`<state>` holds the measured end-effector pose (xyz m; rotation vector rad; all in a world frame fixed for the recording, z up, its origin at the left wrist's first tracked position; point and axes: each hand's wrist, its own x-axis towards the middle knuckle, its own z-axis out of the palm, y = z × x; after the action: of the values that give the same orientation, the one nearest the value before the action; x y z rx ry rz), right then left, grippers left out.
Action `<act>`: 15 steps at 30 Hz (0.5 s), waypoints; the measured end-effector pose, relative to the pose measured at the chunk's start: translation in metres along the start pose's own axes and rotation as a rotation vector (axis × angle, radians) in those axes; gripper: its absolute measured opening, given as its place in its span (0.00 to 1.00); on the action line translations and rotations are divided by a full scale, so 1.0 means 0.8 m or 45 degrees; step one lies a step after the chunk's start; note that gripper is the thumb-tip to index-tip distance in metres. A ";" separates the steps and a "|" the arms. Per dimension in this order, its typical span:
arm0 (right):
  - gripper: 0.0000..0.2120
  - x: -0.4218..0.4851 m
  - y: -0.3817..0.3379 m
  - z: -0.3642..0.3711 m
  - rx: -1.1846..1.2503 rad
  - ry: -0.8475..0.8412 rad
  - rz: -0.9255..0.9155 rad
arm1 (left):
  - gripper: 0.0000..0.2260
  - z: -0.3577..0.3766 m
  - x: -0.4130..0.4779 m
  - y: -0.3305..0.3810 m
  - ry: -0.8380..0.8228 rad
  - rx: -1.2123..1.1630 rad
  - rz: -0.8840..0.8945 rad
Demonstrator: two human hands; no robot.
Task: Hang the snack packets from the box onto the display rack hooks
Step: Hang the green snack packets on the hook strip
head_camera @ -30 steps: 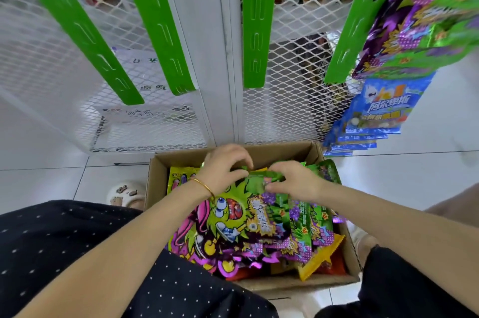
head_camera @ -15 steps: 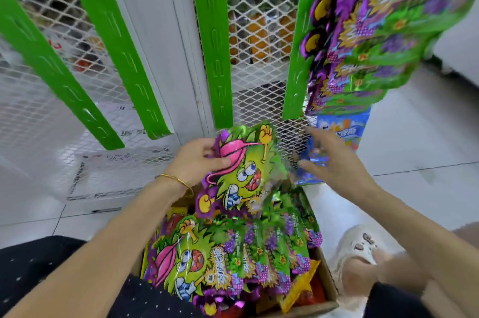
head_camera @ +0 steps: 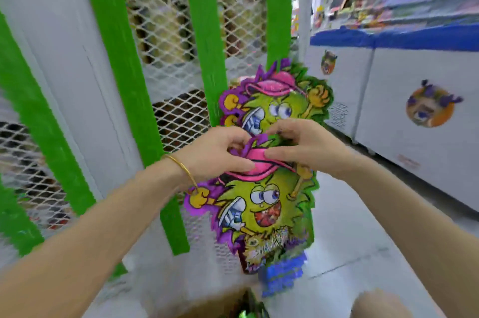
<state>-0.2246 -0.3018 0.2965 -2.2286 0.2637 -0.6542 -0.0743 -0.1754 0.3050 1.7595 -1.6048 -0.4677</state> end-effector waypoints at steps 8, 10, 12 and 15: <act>0.15 0.063 -0.024 -0.110 -0.068 0.251 -0.039 | 0.08 -0.067 0.088 0.103 0.408 0.108 0.128; 0.14 0.076 -0.029 -0.125 -0.068 0.286 -0.058 | 0.12 -0.075 0.110 0.111 0.597 0.097 0.151; 0.08 0.086 -0.034 -0.133 -0.078 0.297 -0.086 | 0.14 -0.077 0.128 0.112 0.690 0.112 0.117; 0.04 0.101 -0.036 -0.139 -0.148 0.346 -0.096 | 0.14 -0.076 0.148 0.118 0.779 0.091 0.103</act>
<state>-0.2162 -0.3839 0.4106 -2.2657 0.3630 -1.0080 -0.0810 -0.2735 0.4350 1.6635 -1.2506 0.1647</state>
